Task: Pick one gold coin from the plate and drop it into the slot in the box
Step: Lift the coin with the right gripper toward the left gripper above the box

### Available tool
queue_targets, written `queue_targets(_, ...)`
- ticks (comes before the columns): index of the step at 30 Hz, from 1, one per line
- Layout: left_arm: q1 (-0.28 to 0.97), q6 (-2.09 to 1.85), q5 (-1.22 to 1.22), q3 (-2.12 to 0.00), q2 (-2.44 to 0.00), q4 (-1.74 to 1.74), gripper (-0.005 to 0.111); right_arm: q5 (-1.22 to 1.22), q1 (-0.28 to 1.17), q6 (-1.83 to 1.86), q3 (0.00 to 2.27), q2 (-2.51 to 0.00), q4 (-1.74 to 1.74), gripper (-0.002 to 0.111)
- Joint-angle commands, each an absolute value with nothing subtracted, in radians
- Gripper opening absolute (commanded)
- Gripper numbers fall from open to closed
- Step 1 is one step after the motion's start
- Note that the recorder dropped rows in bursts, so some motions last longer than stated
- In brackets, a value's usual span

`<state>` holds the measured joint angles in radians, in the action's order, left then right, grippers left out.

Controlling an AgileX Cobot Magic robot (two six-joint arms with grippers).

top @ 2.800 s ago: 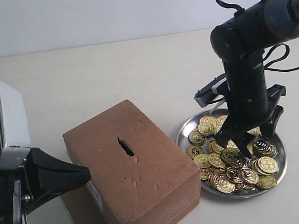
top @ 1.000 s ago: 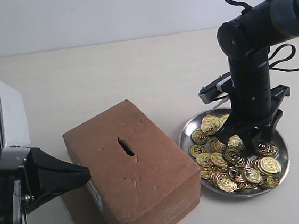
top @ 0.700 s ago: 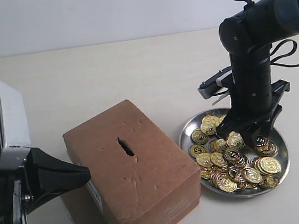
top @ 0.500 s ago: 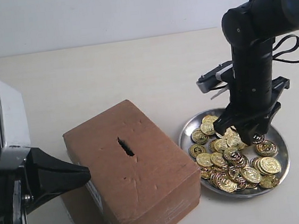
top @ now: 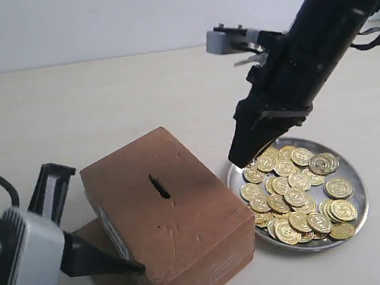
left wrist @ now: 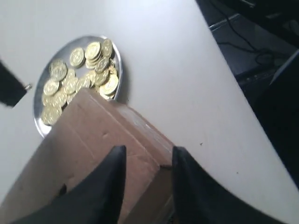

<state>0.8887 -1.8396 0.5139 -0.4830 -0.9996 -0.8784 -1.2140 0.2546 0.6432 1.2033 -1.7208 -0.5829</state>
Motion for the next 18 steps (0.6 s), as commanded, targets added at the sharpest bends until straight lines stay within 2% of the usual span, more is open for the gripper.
queue_targets(1, 0.913, -2.097, 0.475, -0.489, -1.000, -0.929, 0.045, -1.221, 0.315, 0.711, 1.204, -1.611, -0.622, 0.034)
queue_targets(7, 0.918, -2.097, 0.354, -0.489, -0.982, -0.920, 0.045, -1.221, 0.488, 0.715, 1.204, -1.494, -0.622, 0.034)
queue_targets(18, 1.037, -2.097, 0.308, -0.489, -0.815, -0.726, 0.045, -1.221, 0.744, 0.787, 1.084, -1.347, -0.612, 0.034)
